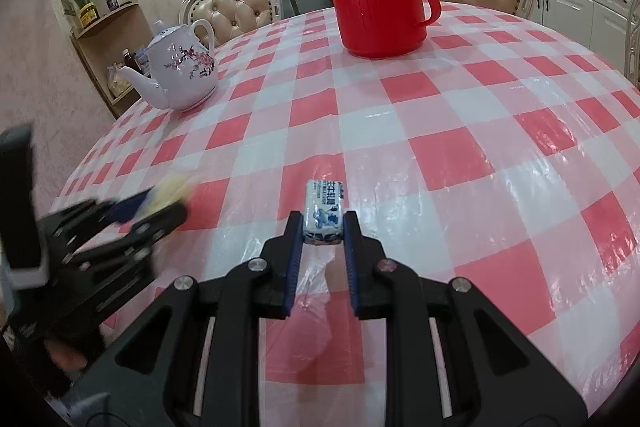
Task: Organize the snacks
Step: 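Carry the cookie bag and blue-white candy to the clear box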
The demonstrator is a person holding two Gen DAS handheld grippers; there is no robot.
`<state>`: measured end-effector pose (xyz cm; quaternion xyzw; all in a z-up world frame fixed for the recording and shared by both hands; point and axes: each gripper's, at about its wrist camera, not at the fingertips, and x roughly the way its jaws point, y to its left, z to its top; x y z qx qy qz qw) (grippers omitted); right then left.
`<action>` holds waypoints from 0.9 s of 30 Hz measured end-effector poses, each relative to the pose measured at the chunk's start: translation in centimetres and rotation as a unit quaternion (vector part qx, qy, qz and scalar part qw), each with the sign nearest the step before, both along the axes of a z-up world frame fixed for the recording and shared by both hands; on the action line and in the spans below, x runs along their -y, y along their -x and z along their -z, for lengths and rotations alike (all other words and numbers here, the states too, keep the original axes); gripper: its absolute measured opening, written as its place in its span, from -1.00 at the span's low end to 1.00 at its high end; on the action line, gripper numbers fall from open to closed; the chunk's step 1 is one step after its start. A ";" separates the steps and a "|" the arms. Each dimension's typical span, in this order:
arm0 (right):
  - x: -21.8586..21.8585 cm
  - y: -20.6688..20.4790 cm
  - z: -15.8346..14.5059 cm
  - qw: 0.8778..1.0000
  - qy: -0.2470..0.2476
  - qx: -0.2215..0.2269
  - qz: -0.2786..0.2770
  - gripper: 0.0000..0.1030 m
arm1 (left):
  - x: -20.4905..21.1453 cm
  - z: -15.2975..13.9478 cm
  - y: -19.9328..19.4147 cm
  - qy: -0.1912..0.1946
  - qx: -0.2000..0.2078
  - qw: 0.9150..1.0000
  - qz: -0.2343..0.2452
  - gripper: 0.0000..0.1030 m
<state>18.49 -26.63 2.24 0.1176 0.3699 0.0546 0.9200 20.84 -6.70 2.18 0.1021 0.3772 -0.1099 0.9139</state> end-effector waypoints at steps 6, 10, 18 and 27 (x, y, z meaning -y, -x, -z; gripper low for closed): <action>-1.5 0.4 -0.2 1.000 0.013 -0.001 -0.017 -0.54 | -4.2 -0.4 4.3 0.017 0.006 0.999 -0.048 -0.31; -4.6 1.6 -0.9 0.998 0.036 0.011 -0.049 -0.55 | -6.1 -0.5 6.9 0.014 0.014 0.997 -0.069 -0.31; -10.3 5.9 -0.9 0.991 0.068 0.015 -0.111 -0.55 | -8.2 -2.4 10.5 0.030 0.042 0.996 -0.079 -0.31; -13.6 10.8 -1.3 0.986 0.078 0.028 -0.143 -0.55 | -10.3 -2.5 13.0 0.055 0.035 0.994 -0.088 -0.31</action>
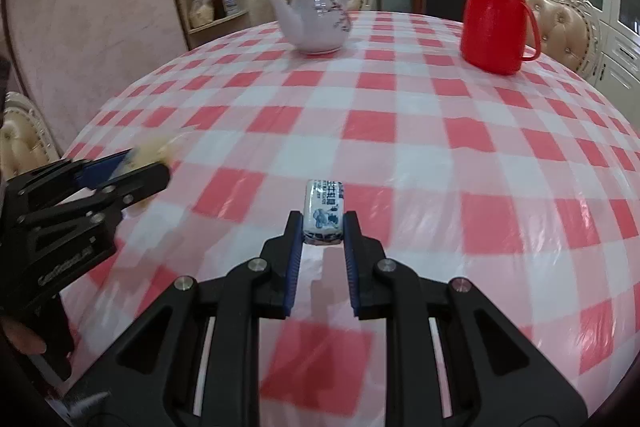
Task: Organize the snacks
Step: 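Carry the cookie bag and blue-white candy to the clear box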
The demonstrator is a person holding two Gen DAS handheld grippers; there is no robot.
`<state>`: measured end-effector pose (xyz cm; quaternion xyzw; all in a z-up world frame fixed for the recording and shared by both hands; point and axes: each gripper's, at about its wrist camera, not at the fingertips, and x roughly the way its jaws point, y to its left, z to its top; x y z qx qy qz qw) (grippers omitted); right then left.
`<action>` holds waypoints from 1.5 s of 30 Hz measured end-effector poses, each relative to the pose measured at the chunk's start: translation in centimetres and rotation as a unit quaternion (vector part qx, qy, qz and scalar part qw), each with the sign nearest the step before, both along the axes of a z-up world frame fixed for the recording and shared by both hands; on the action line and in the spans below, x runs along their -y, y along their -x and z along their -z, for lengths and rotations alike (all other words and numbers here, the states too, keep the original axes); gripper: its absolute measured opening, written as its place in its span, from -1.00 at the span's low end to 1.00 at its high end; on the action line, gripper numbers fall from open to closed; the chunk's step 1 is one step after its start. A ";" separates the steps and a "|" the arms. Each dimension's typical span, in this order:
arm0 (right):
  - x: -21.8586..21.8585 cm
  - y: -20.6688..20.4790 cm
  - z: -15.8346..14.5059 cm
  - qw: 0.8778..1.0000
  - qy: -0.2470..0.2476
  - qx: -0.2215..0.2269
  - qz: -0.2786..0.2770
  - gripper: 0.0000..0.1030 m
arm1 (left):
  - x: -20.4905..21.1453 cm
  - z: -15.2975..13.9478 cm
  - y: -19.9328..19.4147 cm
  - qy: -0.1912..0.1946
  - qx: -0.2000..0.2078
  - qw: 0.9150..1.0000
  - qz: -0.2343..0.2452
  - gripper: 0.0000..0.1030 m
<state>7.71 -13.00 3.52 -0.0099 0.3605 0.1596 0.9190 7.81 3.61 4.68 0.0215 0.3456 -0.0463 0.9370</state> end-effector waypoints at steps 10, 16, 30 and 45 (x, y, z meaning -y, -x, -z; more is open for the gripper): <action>-4.5 4.2 0.1 0.998 0.004 0.003 -0.055 -0.55 | -4.3 -0.2 4.9 0.011 0.008 0.997 -0.071 -0.31; -7.5 6.6 0.3 0.996 0.006 0.005 -0.092 -0.55 | -7.2 0.4 7.7 0.023 0.004 0.994 -0.107 -0.31; -14.2 10.8 0.6 0.985 0.011 -0.001 -0.174 -0.55 | -12.8 -0.8 14.6 0.002 0.010 0.985 -0.170 -0.31; -23.0 16.6 0.7 0.959 0.019 0.006 -0.283 -0.55 | -19.8 -0.2 21.9 -0.018 -0.003 0.968 -0.251 -0.31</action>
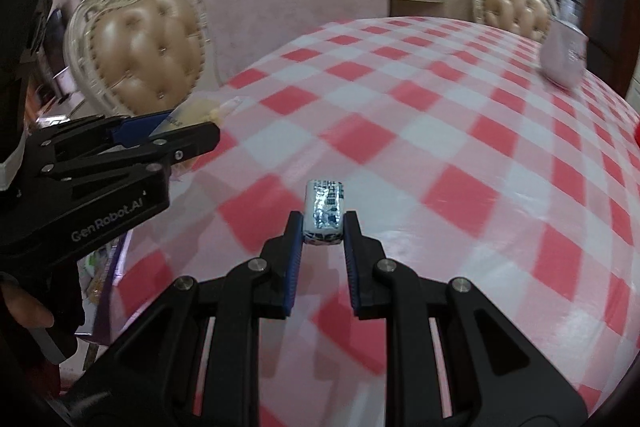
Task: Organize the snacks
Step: 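Carry the cookie bag and blue-white candy to the clear box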
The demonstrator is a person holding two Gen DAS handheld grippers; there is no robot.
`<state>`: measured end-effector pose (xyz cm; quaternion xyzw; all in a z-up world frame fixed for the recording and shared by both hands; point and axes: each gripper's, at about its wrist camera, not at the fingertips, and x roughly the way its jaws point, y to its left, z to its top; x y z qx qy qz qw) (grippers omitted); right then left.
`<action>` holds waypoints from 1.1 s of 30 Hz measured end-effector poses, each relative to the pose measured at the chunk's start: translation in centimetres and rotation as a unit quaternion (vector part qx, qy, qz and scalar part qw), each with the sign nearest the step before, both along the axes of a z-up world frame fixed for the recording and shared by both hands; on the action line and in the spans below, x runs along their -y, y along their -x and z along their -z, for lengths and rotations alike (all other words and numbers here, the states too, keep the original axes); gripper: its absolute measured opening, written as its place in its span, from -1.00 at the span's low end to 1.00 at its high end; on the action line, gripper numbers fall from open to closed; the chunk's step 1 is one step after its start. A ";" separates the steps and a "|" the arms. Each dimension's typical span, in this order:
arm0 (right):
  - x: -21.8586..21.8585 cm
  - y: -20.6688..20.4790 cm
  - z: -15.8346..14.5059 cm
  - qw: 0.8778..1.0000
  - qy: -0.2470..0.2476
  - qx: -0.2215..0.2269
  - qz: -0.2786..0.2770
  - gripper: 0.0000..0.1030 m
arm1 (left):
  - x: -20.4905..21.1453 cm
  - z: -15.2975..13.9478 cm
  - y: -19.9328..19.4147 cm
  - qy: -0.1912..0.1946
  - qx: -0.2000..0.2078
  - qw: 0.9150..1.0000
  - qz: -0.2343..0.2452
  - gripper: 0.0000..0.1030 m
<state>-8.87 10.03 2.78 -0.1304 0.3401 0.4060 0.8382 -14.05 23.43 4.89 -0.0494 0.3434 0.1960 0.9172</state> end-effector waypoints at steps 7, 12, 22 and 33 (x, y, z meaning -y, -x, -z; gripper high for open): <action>-3.5 2.3 0.0 0.999 0.003 0.003 -0.042 -0.55 | -2.5 -0.1 3.1 -0.009 -0.004 0.999 -0.035 -0.31; -5.8 4.1 0.0 0.997 0.006 0.007 -0.070 -0.55 | -4.1 -0.1 4.9 -0.012 -0.007 0.998 -0.057 -0.31; -9.5 7.3 0.2 0.993 0.010 0.011 -0.120 -0.55 | -7.4 0.5 8.4 -0.009 -0.016 0.995 -0.098 -0.31; -13.0 11.3 0.9 0.984 0.024 0.017 -0.176 -0.55 | -10.6 2.0 11.9 0.003 -0.030 0.989 -0.145 -0.31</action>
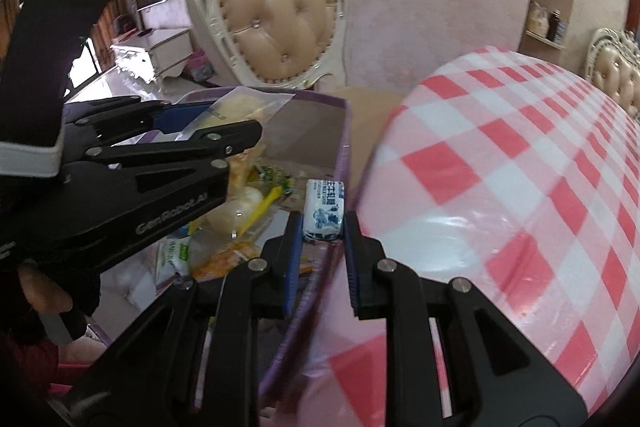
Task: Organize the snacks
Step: 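Carry the cookie bag and blue-white candy to the clear box, then open both tools over the box to drop the cookie bag and candy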
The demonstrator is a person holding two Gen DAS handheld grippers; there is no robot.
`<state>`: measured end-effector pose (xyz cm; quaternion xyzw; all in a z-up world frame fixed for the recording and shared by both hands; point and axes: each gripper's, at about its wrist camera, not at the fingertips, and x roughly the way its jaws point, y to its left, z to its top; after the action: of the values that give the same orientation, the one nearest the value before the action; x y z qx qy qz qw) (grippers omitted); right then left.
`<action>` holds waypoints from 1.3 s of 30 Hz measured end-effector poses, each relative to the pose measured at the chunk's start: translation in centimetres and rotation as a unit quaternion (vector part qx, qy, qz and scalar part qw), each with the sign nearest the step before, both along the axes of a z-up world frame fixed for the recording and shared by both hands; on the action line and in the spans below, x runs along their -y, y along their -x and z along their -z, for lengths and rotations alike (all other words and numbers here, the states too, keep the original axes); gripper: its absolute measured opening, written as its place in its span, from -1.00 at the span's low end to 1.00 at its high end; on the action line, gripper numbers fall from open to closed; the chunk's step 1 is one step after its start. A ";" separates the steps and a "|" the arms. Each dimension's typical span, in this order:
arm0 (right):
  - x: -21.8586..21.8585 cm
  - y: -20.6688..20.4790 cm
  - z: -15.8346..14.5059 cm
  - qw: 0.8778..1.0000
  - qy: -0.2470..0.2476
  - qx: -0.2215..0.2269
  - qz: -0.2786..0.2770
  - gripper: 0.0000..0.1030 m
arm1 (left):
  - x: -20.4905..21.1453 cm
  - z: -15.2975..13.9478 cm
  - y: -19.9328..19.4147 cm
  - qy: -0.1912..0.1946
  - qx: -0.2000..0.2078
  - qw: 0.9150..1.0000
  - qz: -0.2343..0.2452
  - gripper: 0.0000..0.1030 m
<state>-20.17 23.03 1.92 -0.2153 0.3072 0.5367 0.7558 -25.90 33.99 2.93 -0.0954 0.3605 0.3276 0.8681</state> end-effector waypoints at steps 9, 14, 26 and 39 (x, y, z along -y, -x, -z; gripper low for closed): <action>-1.7 2.4 0.6 0.999 0.014 0.006 -0.036 -0.55 | -1.7 1.3 1.5 0.015 -0.008 1.000 -0.025 -0.31; -3.0 3.7 1.4 0.998 0.036 0.011 -0.053 -0.55 | -3.0 2.0 2.7 0.028 -0.013 0.999 -0.043 -0.31; -4.0 4.2 2.0 0.997 0.052 0.014 -0.059 -0.39 | -5.0 2.5 4.8 0.046 0.010 0.996 -0.074 0.26; -3.9 4.6 1.7 0.997 0.055 0.020 -0.056 0.66 | -4.8 -0.4 7.0 0.009 0.023 0.989 -0.145 0.70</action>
<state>-24.80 26.91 0.18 -0.2841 0.3088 0.5562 0.7173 -32.94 38.84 3.28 -0.1616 0.3260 0.4443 0.8186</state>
